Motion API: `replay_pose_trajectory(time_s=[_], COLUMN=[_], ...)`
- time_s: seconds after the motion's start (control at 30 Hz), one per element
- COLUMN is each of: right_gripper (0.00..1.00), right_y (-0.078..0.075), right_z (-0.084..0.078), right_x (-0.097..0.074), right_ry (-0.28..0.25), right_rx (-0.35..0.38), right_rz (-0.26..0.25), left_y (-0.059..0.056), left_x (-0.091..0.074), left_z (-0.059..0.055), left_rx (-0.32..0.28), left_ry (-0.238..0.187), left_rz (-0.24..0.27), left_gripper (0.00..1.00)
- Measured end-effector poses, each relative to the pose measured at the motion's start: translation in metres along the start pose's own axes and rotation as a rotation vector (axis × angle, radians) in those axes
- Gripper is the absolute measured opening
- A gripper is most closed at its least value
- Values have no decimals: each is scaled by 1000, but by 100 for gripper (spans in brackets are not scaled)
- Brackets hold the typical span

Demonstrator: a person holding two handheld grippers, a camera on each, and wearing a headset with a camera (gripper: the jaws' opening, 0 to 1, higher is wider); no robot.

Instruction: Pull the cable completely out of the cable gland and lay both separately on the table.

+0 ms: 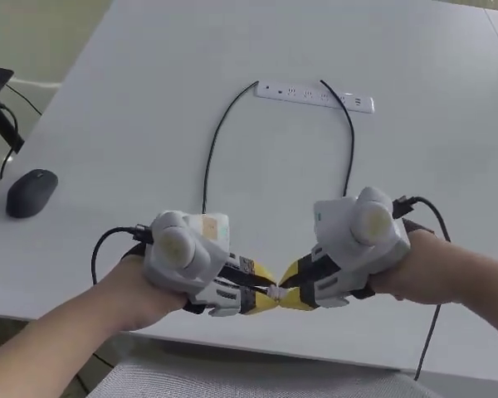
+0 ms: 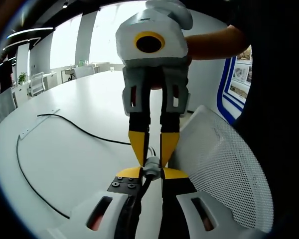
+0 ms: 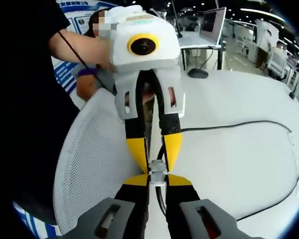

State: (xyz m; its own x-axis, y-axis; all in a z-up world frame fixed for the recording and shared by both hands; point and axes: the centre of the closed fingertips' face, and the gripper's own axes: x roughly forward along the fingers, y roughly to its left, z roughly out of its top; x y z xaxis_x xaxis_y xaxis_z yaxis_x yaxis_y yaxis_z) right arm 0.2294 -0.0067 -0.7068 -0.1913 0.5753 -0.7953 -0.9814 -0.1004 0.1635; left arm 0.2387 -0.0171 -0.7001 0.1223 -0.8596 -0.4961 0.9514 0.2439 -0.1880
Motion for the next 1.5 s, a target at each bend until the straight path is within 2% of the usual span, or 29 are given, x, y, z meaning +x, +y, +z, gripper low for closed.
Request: replay_pose_trajectory(time_s=[0.13, 0.23, 0.37, 0.4, 0.43, 0.47, 0.5, 0.53, 0.6, 0.7, 0.77, 0.8, 0.87, 0.93, 1.0, 1.13, 1.2, 1.27, 1.33, 1.37, 1.4, 1.43, 1.47, 1.5], right_gripper=[5, 6, 6, 6, 6, 6, 6, 6, 6, 6, 6, 7, 7, 7, 8, 9, 14, 19, 18, 18, 18, 19, 19, 18], right_y=[0, 1, -2, -4, -3, -5, -5, -5, -6, -3, -4, -4, -4, -3, -4, -5, -1, 0, -3, -2, -1, -4, -2, -3], right_z=[0, 1, 4, 6, 7, 8, 9, 9, 10, 9, 10, 11, 11, 13, 15, 14, 16, 15, 15, 15, 13, 12, 10, 10], right_x=[1, 1, 1, -1, -2, -4, -4, -5, -5, -4, -4, -6, -6, -6, -7, -7, -7, -9, -14, -15, -16, -18, -19, -21], right_ry=[19, 36, 54, 57, 59, 56, 55, 50, 51, 35, 29, 18, 20, 10, 6, -7, -34, -60, -104, -125, -147, -149, -146, -149], right_rx=[-78, -153, -264, -325, -359, -365, -370, -382, -416, -397, -394, -365, -380, -376, -374, -301, -251, -165, -73, -28, 77, 101, 125, 133], right_rz=[-71, -144, -282, -336, -364, -413, -431, -467, -525, -554, -555, -559, -556, -548, -548, -516, -473, -428, -380, -339, -277, -253, -188, -161], left_y=[1, 1, 6, 7, 6, 7, 8, 9, 8, 6, 4, 4, 3, 3, 3, 4, 4, 5, 4, 3, 4, 3, 1, 2], left_x=[0, -1, -3, -4, -5, -6, -7, -8, -8, -8, -8, -8, -8, -9, -10, -10, -10, -11, -12, -13, -13, -13, -13, -12], left_z=[-2, -1, -1, 0, 1, 3, 4, 4, 5, 5, 4, 4, 5, 4, 6, 5, 2, 2, 1, 0, -3, -5, -7, -7], left_rx=[-54, -130, -187, -198, -226, -277, -299, -278, -309, -316, -322, -319, -304, -319, -296, -255, -239, -195, -191, -164, -104, -85, -67, -29], left_ry=[-7, -28, -42, -47, -52, -63, -69, -69, -67, -61, -58, -62, -59, -50, -51, -35, -20, -21, -12, -5, 14, 24, 29, 30], left_rz=[-6, -20, -18, -16, -22, -23, -26, -30, -33, -39, -44, -44, -46, -51, -49, -41, -38, -31, -32, -28, -18, -20, -21, -18], left_gripper=[14, 14, 14, 14, 14, 14, 14, 14, 14, 14, 14, 15, 15, 15, 15, 15, 15, 15, 15, 15, 15, 15, 15, 15])
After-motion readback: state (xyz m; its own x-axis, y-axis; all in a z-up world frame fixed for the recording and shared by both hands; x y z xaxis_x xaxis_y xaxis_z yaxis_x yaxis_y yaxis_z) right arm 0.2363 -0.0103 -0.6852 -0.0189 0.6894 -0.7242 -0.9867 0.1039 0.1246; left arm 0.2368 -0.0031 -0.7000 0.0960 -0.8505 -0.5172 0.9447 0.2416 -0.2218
